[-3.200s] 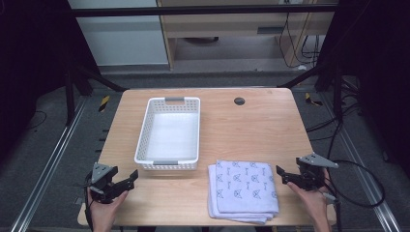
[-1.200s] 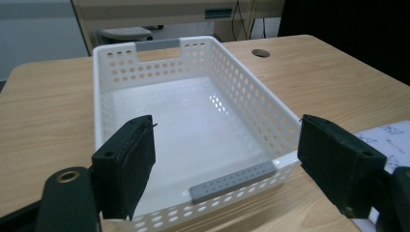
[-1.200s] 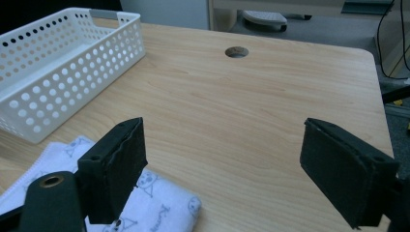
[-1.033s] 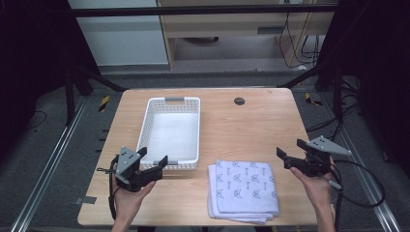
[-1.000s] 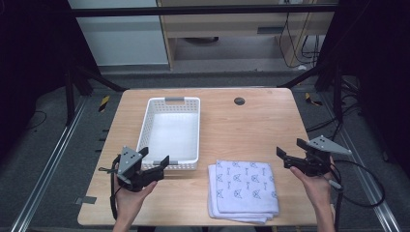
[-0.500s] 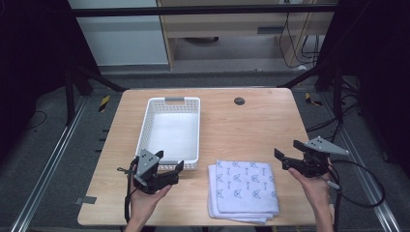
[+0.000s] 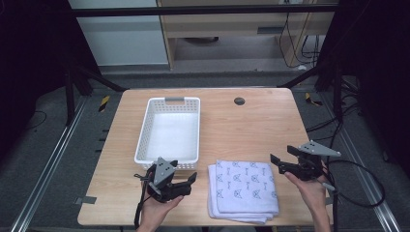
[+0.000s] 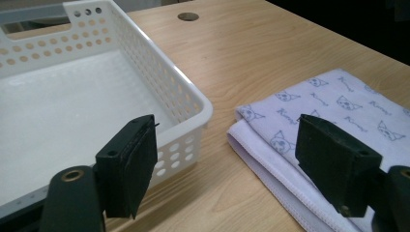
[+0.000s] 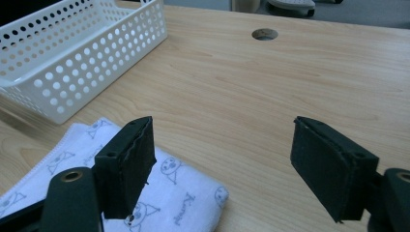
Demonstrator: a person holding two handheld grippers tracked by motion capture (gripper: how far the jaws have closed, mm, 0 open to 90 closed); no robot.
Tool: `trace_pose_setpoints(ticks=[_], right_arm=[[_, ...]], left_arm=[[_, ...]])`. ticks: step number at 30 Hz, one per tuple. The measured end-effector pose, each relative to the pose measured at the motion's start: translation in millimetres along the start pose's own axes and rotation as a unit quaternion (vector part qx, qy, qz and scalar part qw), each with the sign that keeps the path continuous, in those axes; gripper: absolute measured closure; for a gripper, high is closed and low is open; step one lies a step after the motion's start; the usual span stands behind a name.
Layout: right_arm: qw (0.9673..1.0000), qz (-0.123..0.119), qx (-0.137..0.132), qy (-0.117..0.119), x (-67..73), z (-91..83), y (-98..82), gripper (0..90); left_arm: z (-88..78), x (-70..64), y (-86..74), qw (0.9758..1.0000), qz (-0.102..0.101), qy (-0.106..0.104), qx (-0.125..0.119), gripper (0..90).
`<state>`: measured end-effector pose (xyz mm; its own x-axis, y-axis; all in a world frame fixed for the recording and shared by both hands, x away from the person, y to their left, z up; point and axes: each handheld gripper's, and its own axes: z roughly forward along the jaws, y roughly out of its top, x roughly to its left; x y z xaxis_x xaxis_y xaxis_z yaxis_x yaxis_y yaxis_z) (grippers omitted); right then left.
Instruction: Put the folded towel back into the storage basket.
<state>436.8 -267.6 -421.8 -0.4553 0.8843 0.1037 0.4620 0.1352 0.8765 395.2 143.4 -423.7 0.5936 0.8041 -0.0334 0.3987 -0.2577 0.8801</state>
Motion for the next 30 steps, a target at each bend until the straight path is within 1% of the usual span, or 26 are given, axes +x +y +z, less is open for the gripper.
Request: trace_pose_setpoints(ticks=[3,8,10,13,16,20,23,28,30], right_arm=[[1.0000,-0.002,0.007,0.004,0.1,2.8,-2.7,24.8],[0.9997,0.002,0.023,0.012,0.3,8.3,-7.8,25.1],[0.9995,0.001,0.030,0.014,0.8,11.1,-9.9,25.3],[0.9991,-0.004,0.039,0.016,1.7,15.6,-12.6,25.2],[0.9987,-0.005,0.047,0.019,4.1,19.9,-15.5,23.9],[0.9980,-0.013,0.059,0.017,5.3,26.3,-19.7,23.8],[0.9974,-0.009,0.070,0.017,5.6,30.3,-24.0,23.8],[0.9969,-0.014,0.076,0.015,3.5,33.6,-27.3,23.9],[0.9966,-0.015,0.079,0.015,2.2,35.1,-28.9,24.0]], left_arm=[[3.6,-4.3,-2.6,1.0000,0.002,-0.005,0.008,22.0],[11.0,-11.9,-8.2,0.9997,0.006,-0.010,0.022,22.2],[15.1,-15.5,-11.6,0.9994,0.009,-0.013,0.032,22.3],[20.0,-20.1,-15.3,0.9989,0.011,-0.019,0.040,22.2],[24.7,-25.5,-18.2,0.9984,0.015,-0.024,0.048,22.2],[31.3,-33.0,-22.1,0.9975,0.021,-0.031,0.059,22.2],[36.1,-38.1,-24.5,0.9968,0.026,-0.037,0.067,21.8],[43.2,-44.3,-27.5,0.9955,0.036,-0.041,0.077,21.7],[45.8,-46.0,-28.6,0.9951,0.036,-0.043,0.081,21.6]])
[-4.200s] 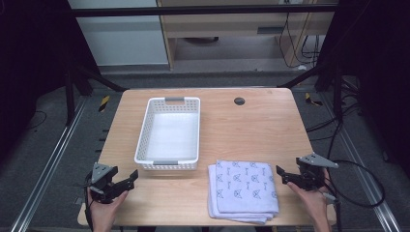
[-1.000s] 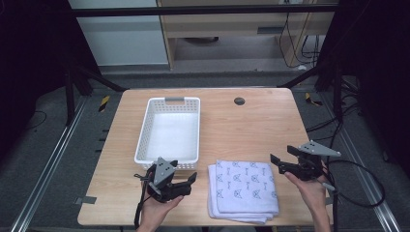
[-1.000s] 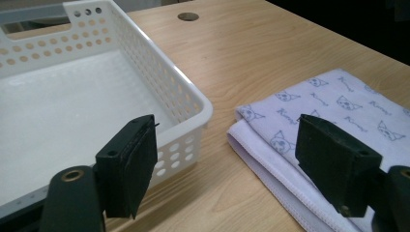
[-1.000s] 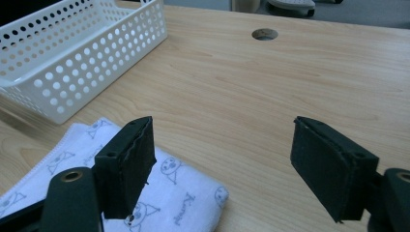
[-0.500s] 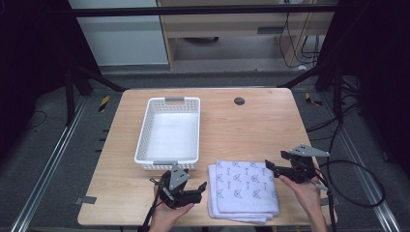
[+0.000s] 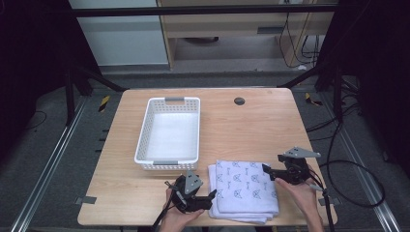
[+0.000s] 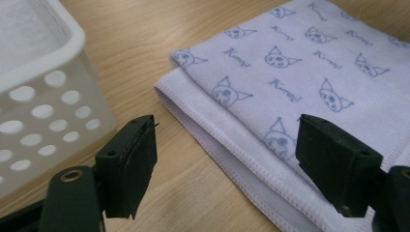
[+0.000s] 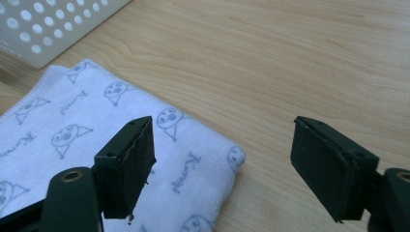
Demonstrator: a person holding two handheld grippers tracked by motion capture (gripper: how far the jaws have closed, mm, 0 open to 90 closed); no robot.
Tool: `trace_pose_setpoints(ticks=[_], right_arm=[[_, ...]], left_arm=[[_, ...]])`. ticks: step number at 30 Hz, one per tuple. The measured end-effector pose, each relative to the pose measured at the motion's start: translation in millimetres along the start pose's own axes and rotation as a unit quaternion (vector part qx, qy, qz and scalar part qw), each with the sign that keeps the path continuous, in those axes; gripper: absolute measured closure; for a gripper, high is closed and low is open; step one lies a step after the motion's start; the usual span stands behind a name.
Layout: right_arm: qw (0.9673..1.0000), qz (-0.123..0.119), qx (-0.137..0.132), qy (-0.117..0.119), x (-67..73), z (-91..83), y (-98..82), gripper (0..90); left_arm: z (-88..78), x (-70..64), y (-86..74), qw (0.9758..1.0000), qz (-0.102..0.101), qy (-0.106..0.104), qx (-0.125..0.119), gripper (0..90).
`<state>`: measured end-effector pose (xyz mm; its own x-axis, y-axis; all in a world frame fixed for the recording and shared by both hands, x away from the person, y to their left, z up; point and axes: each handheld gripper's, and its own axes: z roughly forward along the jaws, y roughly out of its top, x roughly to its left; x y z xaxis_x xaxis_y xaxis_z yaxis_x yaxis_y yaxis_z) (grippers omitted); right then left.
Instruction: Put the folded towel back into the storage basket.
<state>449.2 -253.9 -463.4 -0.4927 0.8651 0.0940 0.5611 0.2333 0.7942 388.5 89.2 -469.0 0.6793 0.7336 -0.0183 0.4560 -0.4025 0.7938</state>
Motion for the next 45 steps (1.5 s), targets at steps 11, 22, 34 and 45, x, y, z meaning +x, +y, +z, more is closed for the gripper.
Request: trace_pose_setpoints(ticks=[11,22,34,45], right_arm=[[0.9997,-0.005,0.026,0.002,-1.9,10.7,-7.5,24.5],[0.9982,-0.009,0.057,0.016,-1.1,22.6,-13.9,28.7],[0.9971,-0.015,0.071,0.020,0.0,27.7,-16.5,31.0],[0.9959,0.008,0.080,0.041,-3.6,30.8,-17.6,37.6]], left_arm=[[14.2,-9.1,-2.6,0.9997,0.007,-0.013,0.021,20.5],[26.3,-15.3,-5.5,0.9990,0.008,-0.019,0.041,18.9],[33.8,-17.3,-9.2,0.9984,-0.002,-0.020,0.053,18.7],[38.7,-11.2,-10.1,0.9965,-0.028,-0.042,0.066,19.2]])
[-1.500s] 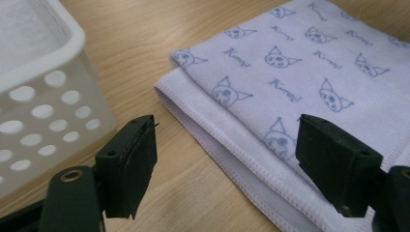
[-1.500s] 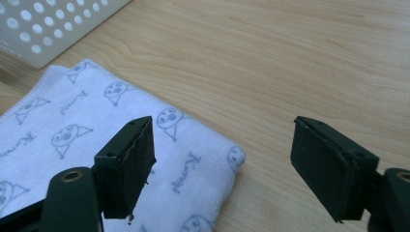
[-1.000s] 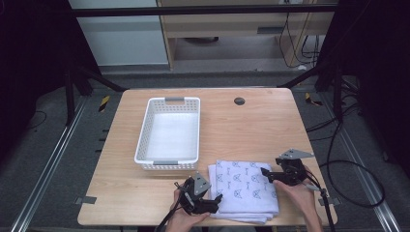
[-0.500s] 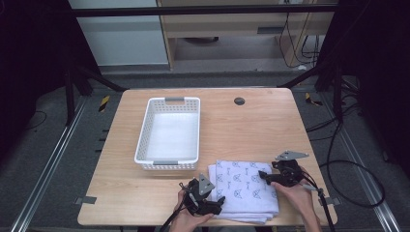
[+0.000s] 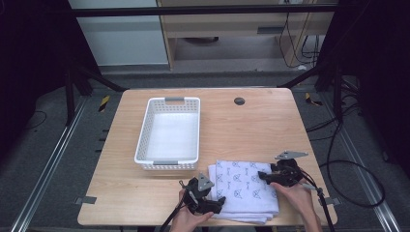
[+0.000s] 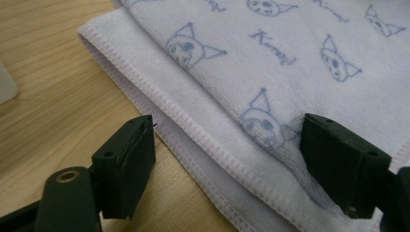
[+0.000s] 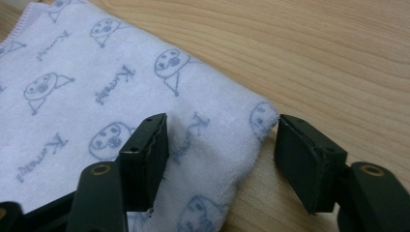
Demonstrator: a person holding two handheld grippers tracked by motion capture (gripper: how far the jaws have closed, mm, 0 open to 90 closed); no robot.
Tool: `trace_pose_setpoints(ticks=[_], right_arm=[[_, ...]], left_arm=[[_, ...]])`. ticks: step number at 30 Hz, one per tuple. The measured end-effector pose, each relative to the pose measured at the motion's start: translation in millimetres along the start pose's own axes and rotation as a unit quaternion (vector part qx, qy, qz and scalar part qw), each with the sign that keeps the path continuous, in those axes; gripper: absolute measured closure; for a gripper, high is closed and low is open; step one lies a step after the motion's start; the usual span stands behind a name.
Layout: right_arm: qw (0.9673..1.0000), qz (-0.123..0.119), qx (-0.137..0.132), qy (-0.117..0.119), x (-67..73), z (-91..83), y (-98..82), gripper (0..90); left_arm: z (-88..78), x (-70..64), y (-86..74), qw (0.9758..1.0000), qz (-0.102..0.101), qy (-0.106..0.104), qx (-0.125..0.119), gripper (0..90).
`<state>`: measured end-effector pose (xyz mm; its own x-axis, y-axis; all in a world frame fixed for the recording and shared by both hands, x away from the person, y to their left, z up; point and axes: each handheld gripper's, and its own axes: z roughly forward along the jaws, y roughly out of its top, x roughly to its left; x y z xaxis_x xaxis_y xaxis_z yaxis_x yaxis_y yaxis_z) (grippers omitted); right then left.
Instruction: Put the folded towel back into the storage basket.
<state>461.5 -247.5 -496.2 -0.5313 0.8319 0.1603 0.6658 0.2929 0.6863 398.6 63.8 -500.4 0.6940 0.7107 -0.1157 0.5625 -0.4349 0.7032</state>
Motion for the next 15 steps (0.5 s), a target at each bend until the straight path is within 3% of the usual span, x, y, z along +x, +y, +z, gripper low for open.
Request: trace_pose_setpoints(ticks=[8,15], right_arm=[[0.9998,0.013,0.006,0.015,-0.7,0.2,0.1,43.3],[0.9997,0.017,0.003,0.020,0.1,0.2,-0.8,48.7]], left_arm=[[0.5,-2.3,0.0,1.0000,0.002,0.000,-0.001,21.2],[0.4,-6.4,1.7,1.0000,0.003,-0.003,0.003,29.3]])
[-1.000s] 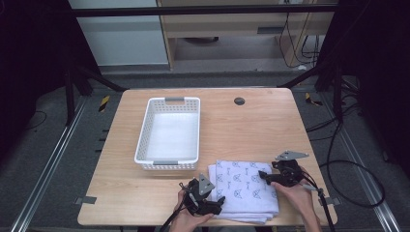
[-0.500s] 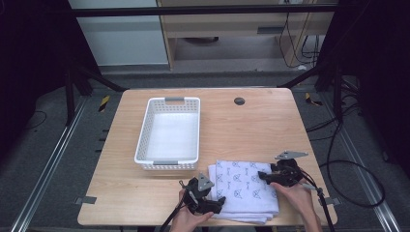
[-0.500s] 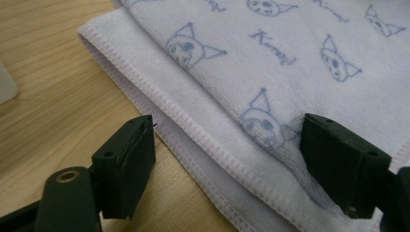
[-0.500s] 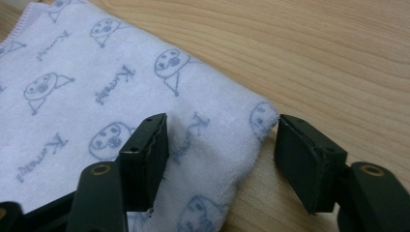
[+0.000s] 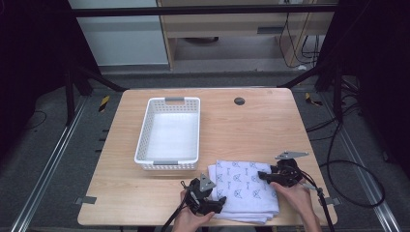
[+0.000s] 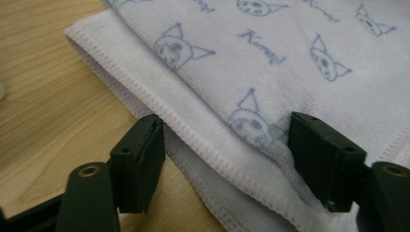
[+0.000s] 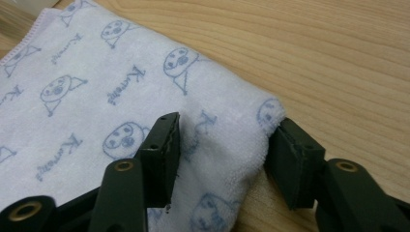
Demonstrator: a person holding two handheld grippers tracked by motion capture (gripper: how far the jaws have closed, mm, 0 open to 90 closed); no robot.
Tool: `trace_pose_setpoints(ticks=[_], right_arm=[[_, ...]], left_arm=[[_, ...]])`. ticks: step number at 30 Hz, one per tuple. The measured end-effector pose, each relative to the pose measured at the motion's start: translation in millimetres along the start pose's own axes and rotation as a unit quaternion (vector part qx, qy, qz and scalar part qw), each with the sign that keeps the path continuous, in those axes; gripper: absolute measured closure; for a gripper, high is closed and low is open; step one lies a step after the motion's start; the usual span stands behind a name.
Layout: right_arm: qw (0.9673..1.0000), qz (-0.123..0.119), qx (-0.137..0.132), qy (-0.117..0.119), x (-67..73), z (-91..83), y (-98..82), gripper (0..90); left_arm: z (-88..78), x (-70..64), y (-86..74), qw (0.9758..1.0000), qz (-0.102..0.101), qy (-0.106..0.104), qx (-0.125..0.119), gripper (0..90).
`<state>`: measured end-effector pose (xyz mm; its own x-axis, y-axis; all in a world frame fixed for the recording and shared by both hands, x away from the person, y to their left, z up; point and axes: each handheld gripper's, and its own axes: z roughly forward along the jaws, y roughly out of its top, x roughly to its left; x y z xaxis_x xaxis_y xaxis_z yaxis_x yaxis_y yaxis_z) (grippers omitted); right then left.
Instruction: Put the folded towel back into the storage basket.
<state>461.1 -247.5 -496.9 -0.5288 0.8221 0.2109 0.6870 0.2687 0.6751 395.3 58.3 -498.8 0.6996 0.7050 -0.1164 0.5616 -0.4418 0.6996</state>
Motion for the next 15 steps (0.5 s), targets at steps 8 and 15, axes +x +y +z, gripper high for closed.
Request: trace_pose_setpoints(ticks=[8,15], right_arm=[[0.9998,0.010,-0.002,0.014,1.9,-0.6,-0.9,59.1],[0.9997,0.013,-0.004,0.020,2.6,-0.3,-1.0,64.3]], left_arm=[[-0.4,-2.4,3.0,0.9997,-0.003,-0.021,0.010,45.5],[-0.1,-2.5,5.5,0.9990,-0.009,-0.041,0.018,57.8]])
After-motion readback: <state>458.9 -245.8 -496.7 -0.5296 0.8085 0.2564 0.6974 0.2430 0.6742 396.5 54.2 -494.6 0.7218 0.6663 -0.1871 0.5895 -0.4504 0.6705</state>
